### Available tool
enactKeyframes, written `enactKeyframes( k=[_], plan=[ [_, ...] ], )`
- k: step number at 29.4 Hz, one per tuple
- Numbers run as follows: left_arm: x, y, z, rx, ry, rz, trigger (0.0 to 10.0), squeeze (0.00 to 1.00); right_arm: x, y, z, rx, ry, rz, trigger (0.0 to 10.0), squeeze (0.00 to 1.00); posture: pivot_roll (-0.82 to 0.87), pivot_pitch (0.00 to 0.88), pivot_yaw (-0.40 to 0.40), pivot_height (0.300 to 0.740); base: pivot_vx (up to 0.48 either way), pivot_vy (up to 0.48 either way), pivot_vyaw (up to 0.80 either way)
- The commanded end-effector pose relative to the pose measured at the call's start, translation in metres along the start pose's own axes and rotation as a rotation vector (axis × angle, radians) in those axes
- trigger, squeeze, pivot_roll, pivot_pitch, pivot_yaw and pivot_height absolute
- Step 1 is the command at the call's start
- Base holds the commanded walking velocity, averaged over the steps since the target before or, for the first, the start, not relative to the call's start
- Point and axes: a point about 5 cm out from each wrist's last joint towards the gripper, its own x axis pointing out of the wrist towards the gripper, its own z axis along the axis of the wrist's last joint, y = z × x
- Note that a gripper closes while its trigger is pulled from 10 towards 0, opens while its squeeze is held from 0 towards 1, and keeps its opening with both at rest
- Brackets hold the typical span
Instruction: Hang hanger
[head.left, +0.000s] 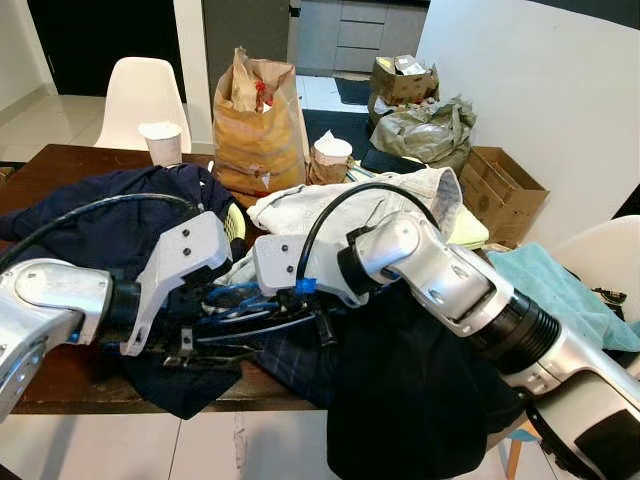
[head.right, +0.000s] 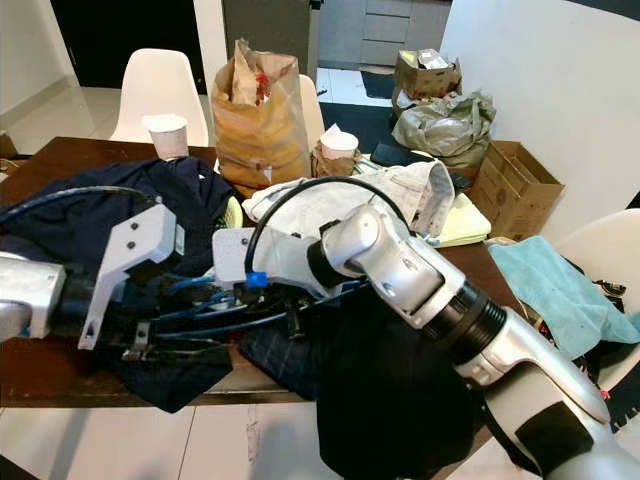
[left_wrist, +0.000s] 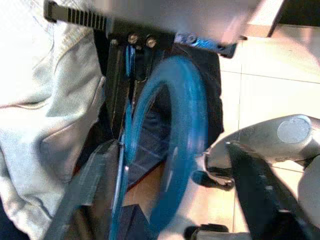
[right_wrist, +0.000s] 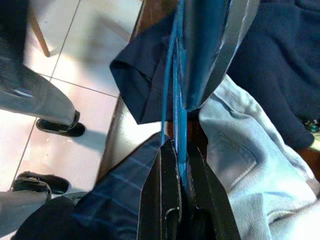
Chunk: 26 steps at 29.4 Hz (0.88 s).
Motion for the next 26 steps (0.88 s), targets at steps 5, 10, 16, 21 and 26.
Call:
enactKeyframes(
  k=[5,10,16,21,26],
  plan=[
    [-0.017,0.004,0.011,0.055,0.003,0.134,10.0,1.0,-0.011,-0.01,-0.008,0.006,0.03,-0.058,0.0,0.0,0.05,0.0,-0.082,0.74,0.0,0.0,0.0],
    [-0.042,0.028,0.023,0.083,-0.029,0.493,10.0,1.0,-0.023,-0.023,-0.021,0.085,0.032,-0.145,0.0,0.0,0.06,0.0,-0.076,0.74,0.0,0.0,0.0],
    [-0.086,0.052,0.048,0.013,-0.402,1.285,10.0,1.0,-0.051,-0.047,-0.023,0.335,-0.186,-0.317,0.0,0.0,0.08,0.0,-0.083,0.74,0.0,0.0,0.0],
    [-0.117,0.047,0.034,-0.037,-0.427,1.67,10.0,0.43,-0.066,-0.06,-0.015,0.488,-0.412,-0.366,0.0,0.0,0.09,0.0,-0.081,0.74,0.0,0.0,0.0],
    [-0.137,0.044,0.026,-0.001,-0.321,1.834,10.0,0.0,-0.076,-0.068,-0.011,0.542,-0.534,-0.393,0.0,0.0,0.09,0.0,-0.074,0.74,0.0,0.0,0.0]
  ],
)
